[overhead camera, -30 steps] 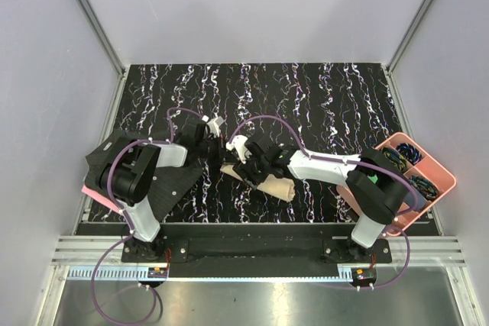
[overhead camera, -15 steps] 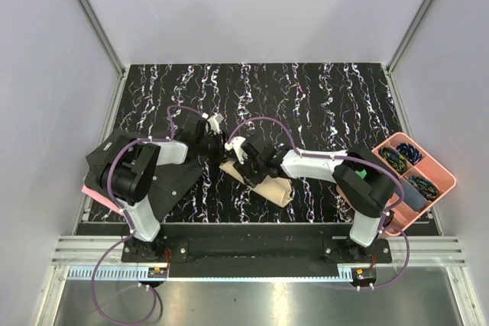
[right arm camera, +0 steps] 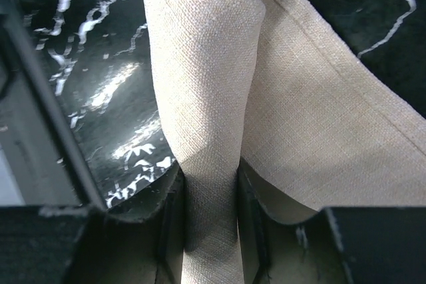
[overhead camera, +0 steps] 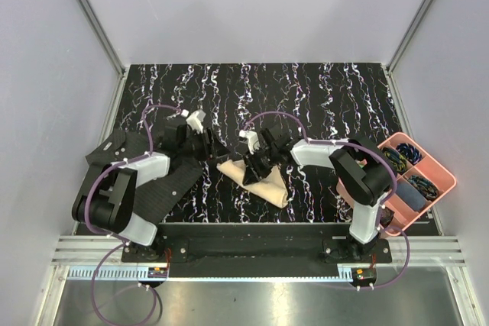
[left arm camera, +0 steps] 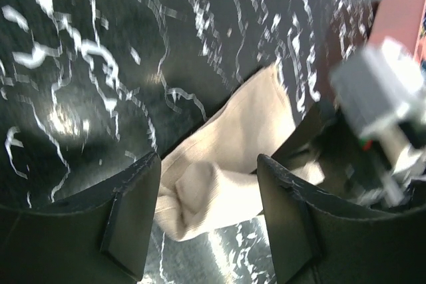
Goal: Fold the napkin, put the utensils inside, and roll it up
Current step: Roll the napkin with the utensil
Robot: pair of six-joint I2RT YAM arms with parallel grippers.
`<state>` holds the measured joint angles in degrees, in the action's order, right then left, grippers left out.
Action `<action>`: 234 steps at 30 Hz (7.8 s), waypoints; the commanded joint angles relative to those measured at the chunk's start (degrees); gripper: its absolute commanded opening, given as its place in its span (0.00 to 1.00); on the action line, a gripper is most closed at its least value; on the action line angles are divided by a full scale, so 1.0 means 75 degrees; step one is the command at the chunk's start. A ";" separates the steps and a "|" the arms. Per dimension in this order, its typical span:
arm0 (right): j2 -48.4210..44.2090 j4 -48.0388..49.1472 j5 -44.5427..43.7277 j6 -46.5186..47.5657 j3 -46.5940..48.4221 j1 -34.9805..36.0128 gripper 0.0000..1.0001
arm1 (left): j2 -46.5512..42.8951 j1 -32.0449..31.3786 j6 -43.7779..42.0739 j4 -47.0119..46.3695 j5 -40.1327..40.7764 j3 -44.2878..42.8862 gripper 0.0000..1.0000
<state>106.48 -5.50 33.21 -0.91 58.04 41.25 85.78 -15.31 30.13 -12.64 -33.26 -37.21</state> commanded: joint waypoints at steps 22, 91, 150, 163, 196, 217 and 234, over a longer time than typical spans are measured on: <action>0.1354 0.0065 0.2580 -0.0125 0.0359 -0.0813 0.35 | 0.0926 -0.0326 0.0319 -0.2146 -0.1332 0.0907 0.32; 0.0604 -0.1751 -0.2462 0.1246 0.1003 0.0735 0.45 | 0.0587 -0.0022 -0.0303 0.1148 0.0555 -0.0912 0.52; -0.0705 -0.2505 -0.2004 0.0987 0.1768 -0.0428 0.73 | 0.0832 0.0014 -0.0091 0.0666 -0.0113 -0.0218 0.00; -0.1436 -0.0697 -0.4381 0.1937 0.0335 0.1378 0.73 | 0.1336 0.0120 -0.0080 0.1076 -0.0277 -0.0757 0.00; 0.0721 -0.2171 -0.3121 0.2067 0.1740 0.0476 0.38 | 0.0400 0.0248 -0.0361 0.1288 0.0579 -0.0935 0.64; 0.1564 -0.3744 0.0259 0.1551 0.3030 -0.0496 0.36 | 0.0071 0.0225 0.0037 -0.0821 -0.0839 0.0496 0.49; 0.2186 -0.4001 0.1654 0.1574 0.3347 -0.0848 0.38 | 0.0984 0.0108 0.0412 -0.1830 -0.1073 0.0321 0.26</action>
<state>120.66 -32.93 42.83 10.48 82.21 35.14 91.68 -14.24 33.19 -21.43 -39.51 -33.23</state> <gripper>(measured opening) 0.366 0.319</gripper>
